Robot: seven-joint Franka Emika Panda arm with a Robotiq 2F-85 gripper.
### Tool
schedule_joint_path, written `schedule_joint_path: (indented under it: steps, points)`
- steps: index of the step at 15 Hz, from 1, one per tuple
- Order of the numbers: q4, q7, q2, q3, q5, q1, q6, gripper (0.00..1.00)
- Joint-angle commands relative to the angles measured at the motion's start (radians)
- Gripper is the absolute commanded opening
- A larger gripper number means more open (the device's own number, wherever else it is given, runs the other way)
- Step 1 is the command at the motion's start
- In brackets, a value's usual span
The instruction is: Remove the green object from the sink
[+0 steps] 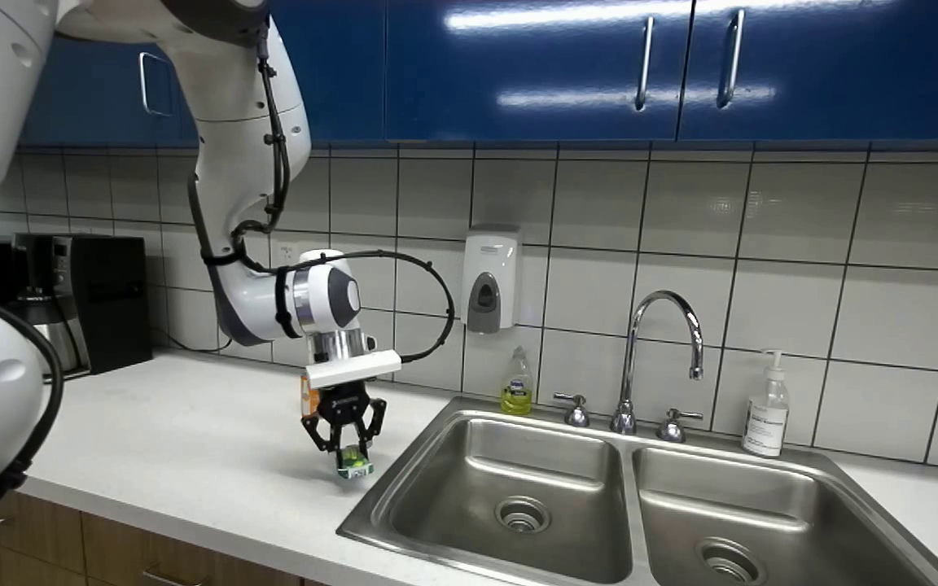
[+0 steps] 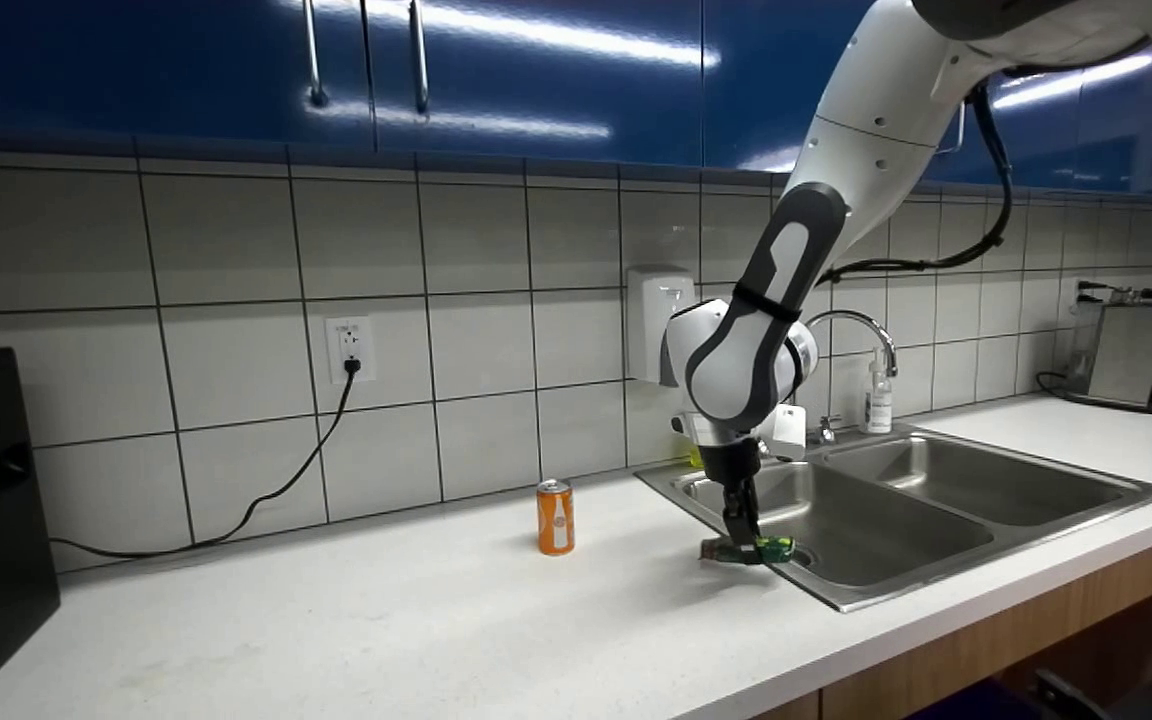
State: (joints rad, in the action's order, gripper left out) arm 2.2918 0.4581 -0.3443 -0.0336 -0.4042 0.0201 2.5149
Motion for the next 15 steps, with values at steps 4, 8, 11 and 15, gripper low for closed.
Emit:
schedule_joint_path:
  steps: [4, 8, 11, 15]
  points:
    - [0.060, 0.087, 0.012, -0.064, 0.048, -0.021, 0.115, 0.13]
    - [0.079, 0.136, 0.000, -0.093, 0.095, -0.034, 0.166, 0.13]
    - [0.086, 0.174, -0.007, -0.110, 0.137, -0.044, 0.179, 0.13]
    - [0.086, 0.201, -0.013, -0.118, 0.169, -0.048, 0.181, 0.13]
